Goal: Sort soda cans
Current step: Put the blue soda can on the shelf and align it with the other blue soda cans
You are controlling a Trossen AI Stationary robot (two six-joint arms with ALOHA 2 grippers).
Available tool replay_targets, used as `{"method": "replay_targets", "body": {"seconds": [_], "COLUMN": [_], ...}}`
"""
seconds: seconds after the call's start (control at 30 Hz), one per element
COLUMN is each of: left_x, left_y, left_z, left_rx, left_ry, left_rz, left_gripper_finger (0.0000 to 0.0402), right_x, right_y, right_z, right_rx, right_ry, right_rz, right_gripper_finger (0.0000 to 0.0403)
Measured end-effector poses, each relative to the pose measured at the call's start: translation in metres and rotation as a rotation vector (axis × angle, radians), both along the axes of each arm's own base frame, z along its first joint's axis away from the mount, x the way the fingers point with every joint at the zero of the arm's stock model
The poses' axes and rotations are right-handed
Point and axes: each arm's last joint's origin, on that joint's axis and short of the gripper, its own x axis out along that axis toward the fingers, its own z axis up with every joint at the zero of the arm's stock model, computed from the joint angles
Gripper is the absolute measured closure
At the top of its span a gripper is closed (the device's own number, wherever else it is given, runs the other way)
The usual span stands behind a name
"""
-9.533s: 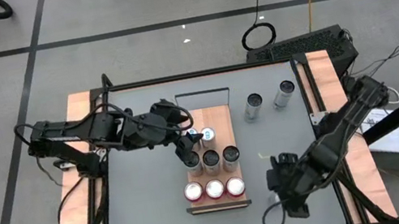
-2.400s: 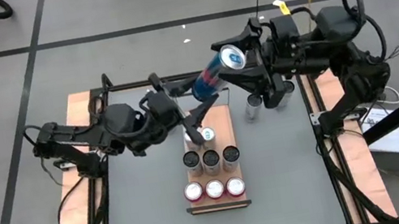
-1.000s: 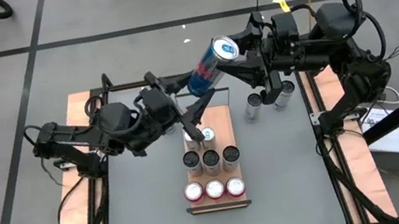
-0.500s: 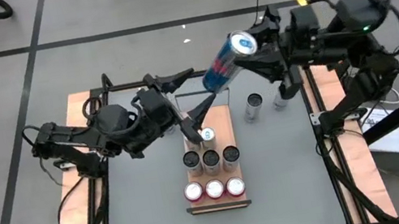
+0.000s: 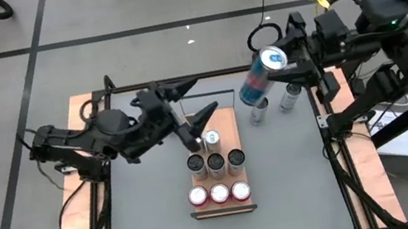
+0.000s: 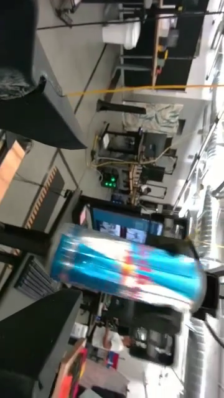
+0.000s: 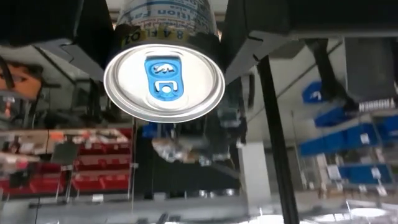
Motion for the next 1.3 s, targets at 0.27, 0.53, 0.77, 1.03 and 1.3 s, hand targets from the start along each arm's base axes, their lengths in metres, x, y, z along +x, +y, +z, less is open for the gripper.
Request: {"method": "replay_targets", "body": {"seconds": [0.27,0.53,0.77,1.03,1.3], "left_x": [-0.021,-0.030,-0.030,-0.030,-0.030], "left_y": [0.006,0.009,0.010,0.010,0.011], "left_z": [0.002,-0.004,-0.006,-0.006,-0.009], "left_rx": [-0.091,-0.150,-0.192,-0.194,-0.185], "left_ry": [0.067,0.136,0.130,0.133,0.160], "left_rz": [0.009,0.036,0.047,0.058,0.069], "left_gripper_finger": [0.0013,0.0013,0.0013,0.0013,0.0013], "right_x": [-0.013,-0.005,0.014,0.035,0.046], "right_y": [-0.008,-0.011,-0.013,-0.019,-0.026], "right_z": [-0.013,-0.030,-0.069,-0.154,-0.233], "right_rx": [-0.025,-0.037,-0.025,0.075,0.129], "right_ry": [0.150,0.247,0.317,0.280,0.226], "right_rz": [-0.015,0.031,0.046,0.037,0.014], "right_gripper_finger": [0.0207,0.0207,0.0209,0.0208,0.0207]}}
